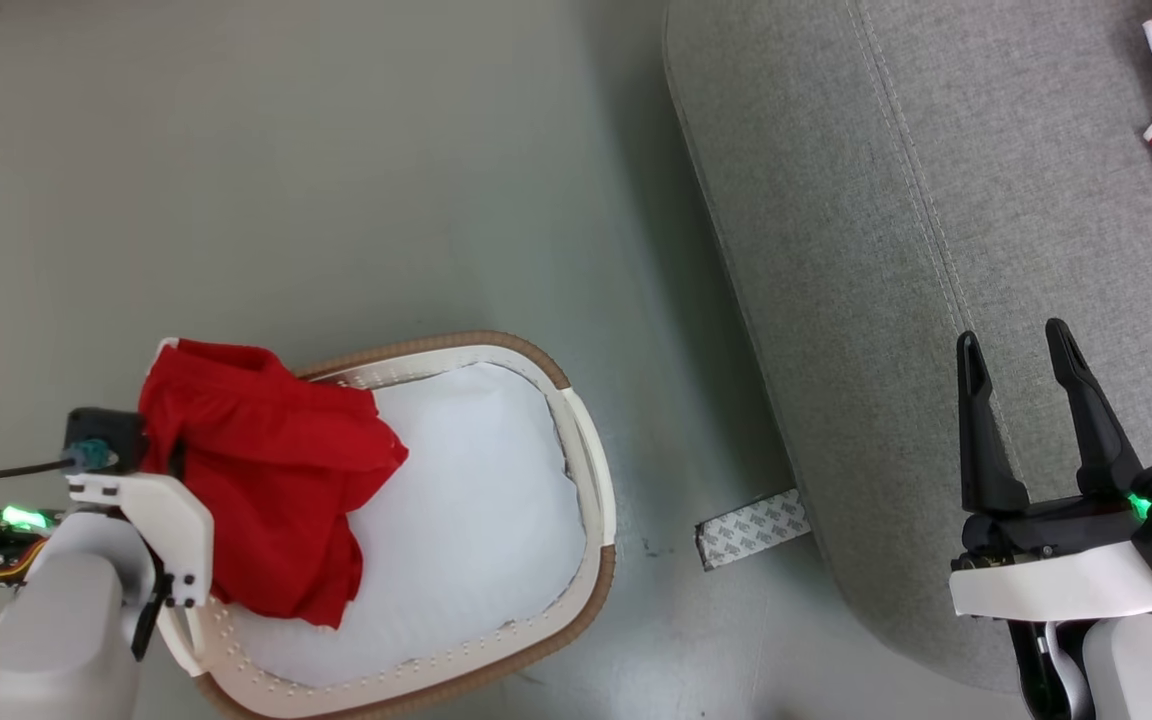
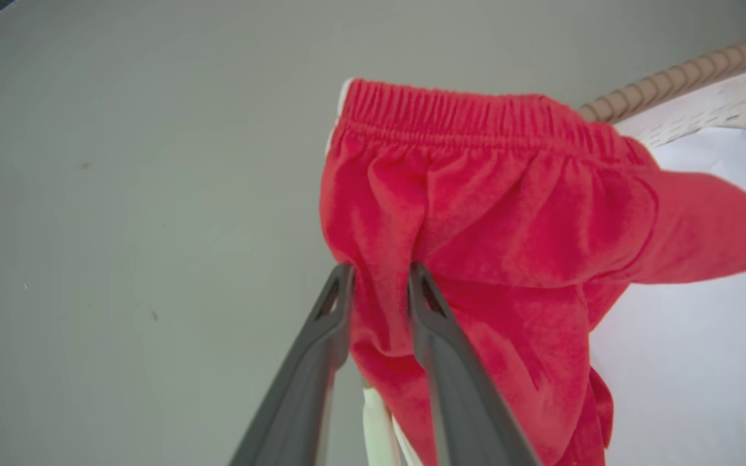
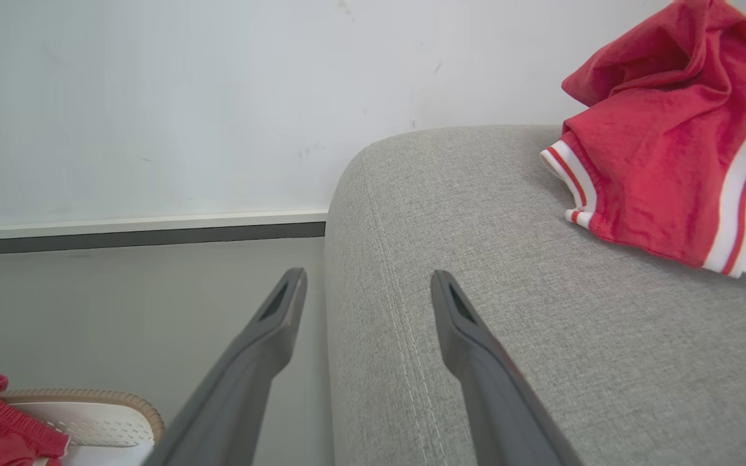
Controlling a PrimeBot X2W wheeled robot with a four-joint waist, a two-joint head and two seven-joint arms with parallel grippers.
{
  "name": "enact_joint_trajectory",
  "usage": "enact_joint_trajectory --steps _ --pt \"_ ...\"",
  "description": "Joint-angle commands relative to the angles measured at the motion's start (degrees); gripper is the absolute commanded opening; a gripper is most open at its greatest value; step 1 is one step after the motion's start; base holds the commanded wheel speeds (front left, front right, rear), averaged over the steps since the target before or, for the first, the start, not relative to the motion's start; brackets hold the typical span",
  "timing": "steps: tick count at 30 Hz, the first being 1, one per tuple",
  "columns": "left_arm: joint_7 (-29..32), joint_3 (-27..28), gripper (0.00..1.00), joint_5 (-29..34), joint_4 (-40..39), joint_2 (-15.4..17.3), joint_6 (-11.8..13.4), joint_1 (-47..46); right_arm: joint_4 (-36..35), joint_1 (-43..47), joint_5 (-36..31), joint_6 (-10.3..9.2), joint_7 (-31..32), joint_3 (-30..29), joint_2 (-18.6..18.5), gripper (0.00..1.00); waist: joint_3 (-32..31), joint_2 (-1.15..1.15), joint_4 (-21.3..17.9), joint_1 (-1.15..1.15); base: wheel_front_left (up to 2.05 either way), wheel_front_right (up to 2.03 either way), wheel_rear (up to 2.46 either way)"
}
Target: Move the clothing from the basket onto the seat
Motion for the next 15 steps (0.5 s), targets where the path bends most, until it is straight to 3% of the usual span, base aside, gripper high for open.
enact_joint_trajectory --steps 1,2,3,4,5,7,15 --pt "-0.7 -0.1 0.38 -0.7 0.5 0.0 -0.1 0.3 0.3 0.1 -0.5 -0.14 0.0 0.0 0.0 1.0 -0.5 0.0 0.2 0.0 0.0 0.0 0.0" --pt "-0.7 -0.2 0.31 -0.7 0.6 0.0 -0.1 0.4 0.4 0.2 -0.5 -0.14 0.0 0.0 0.0 1.0 -0.6 0.0 0.2 0.0 0.0 0.0 0.0" --pt "-0.7 -0.2 0.31 -0.7 0.6 0.0 -0.1 0.4 0.4 0.2 -0.5 -0.14 0.0 0.0 0.0 1.0 -0.6 0.0 0.2 0.0 0.0 0.0 0.0" --pt "-0.9 -0.3 0.23 -0.8 0.8 -0.1 -0.1 0.3 0.5 0.2 -0.5 -0.14 0.0 0.0 0.0 1.0 -0.7 0.0 0.2 0.0 0.0 0.0 0.0" --pt "-1.0 -0.6 0.05 -1.0 1.0 -0.3 -0.3 0.3 0.6 0.3 -0.4 -0.14 0.0 0.0 0.0 1.0 -1.0 0.0 0.3 0.0 0.0 0.0 0.0" --pt "-1.1 -0.7 0.0 -1.1 1.1 -0.4 -0.4 0.3 0.7 0.3 -0.4 -0.14 0.0 0.1 0.0 1.0 -1.1 0.0 0.3 0.0 0.0 0.0 0.0" --pt "-1.2 -1.6 0.0 -1.5 2.4 -0.6 -0.7 -0.4 0.6 0.3 -0.6 -0.14 0.0 0.0 0.0 1.0 -1.2 0.0 -0.1 0.0 0.0 0.0 0.0"
